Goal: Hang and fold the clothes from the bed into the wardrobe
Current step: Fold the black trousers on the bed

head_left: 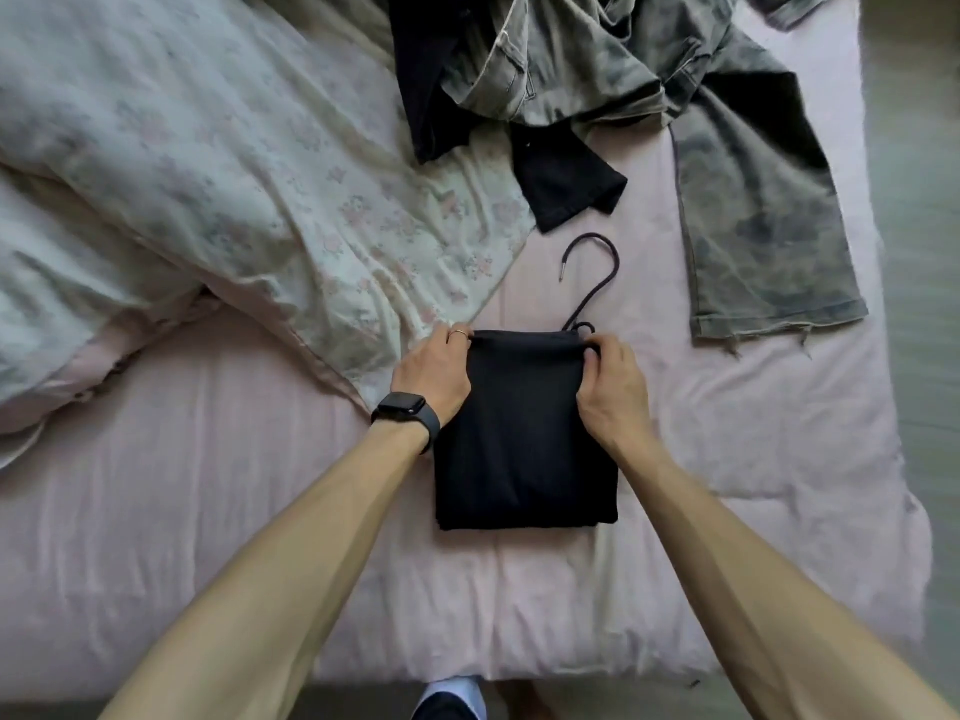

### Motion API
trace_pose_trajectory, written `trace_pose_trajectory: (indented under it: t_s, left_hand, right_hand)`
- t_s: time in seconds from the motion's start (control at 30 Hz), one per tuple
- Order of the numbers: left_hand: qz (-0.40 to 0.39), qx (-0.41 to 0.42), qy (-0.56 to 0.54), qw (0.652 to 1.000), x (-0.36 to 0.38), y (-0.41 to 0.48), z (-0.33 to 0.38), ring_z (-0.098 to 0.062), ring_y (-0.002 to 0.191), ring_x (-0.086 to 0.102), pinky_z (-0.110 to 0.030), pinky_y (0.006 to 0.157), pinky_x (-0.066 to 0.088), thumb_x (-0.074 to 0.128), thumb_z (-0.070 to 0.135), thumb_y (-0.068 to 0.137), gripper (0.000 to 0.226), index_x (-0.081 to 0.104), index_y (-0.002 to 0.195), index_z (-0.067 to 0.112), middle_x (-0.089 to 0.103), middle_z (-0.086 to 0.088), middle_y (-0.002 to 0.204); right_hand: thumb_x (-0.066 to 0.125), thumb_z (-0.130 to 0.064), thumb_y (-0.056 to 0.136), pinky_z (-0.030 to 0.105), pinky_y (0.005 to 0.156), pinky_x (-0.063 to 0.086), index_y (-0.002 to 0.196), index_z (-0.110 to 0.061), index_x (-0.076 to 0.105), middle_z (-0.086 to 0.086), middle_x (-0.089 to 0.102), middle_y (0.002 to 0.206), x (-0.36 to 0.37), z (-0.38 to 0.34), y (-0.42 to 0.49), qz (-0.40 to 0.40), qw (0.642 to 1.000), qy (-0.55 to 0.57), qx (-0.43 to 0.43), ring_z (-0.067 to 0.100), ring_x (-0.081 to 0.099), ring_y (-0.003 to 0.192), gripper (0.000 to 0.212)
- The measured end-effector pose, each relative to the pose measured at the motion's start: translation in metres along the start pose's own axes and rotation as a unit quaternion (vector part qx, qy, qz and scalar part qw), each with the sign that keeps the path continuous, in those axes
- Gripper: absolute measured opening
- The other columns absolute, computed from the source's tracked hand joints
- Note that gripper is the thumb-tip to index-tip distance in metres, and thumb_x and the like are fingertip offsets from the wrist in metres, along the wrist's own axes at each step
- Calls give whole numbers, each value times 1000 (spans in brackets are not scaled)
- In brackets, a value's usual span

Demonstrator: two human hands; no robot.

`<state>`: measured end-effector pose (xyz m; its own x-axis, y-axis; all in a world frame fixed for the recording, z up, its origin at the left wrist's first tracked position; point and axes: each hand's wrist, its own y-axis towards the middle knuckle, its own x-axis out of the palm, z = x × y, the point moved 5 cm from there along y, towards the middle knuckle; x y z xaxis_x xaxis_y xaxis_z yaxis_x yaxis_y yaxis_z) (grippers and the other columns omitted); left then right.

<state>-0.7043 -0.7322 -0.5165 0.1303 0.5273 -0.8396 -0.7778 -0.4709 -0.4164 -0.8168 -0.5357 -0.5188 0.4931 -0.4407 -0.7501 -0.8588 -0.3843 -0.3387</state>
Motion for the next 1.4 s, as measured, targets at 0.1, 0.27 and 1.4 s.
trace_pose_trajectory:
  t_s: [0.1,0.27,1.4]
  left_hand:
    - [36,-7,14,999,-2,2,3,-31,101,57,-44,79,49,35,19,105,29,53,127,16,58,-6,118]
    - [173,79,61,980,-3,-35,26,-30,122,52,-46,99,42,49,29,99,41,53,137,15,55,-8,135]
    - [87,-47,9,995,73,-89,16,-37,152,8,-54,120,22,46,58,96,71,11,157,45,-7,-15,166]
  right_hand:
    - [39,-28,106,26,80,34,125,-20,56,7,60,118,5,3,5,36,999,12,20,25,56,103,26]
    - [40,-32,105,41,91,44,131,-24,55,5,57,125,4,-2,3,69,997,4,24,28,54,113,31]
    - [55,-52,95,54,107,41,160,-36,11,7,-5,168,47,28,-85,46,993,-104,-29,37,28,142,80]
